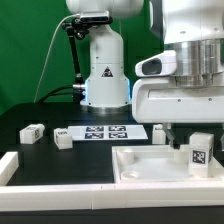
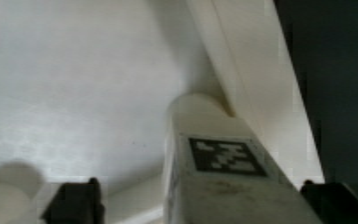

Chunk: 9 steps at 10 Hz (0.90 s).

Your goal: Assemble one leg

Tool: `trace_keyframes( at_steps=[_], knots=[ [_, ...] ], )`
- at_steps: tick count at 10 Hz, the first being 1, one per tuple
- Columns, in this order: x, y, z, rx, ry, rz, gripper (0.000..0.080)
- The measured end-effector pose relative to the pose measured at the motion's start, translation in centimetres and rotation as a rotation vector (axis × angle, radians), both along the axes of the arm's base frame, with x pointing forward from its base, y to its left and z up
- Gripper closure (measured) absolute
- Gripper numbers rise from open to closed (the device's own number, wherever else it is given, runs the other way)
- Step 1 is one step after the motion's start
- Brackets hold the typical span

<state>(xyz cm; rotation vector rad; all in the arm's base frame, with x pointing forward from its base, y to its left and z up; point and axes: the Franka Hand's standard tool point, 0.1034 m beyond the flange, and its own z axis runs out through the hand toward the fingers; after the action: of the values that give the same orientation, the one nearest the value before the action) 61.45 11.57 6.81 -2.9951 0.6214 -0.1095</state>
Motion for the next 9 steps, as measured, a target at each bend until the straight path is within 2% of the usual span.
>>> trace_keyframes(
  at_steps=[1,2,4,9],
  knots=[
    [0.01,0.01,0.00,0.001,0.000,-0.009,0.0448],
    [0.01,0.01,0.01,0.005,0.002,-0.046,0.0511],
    [0.01,0.01,0.01,0.007,0.003,-0.060,0.0511],
    [0.17,-0.38,0.01,0.066,0.003,-0.612,0.0511]
  ],
)
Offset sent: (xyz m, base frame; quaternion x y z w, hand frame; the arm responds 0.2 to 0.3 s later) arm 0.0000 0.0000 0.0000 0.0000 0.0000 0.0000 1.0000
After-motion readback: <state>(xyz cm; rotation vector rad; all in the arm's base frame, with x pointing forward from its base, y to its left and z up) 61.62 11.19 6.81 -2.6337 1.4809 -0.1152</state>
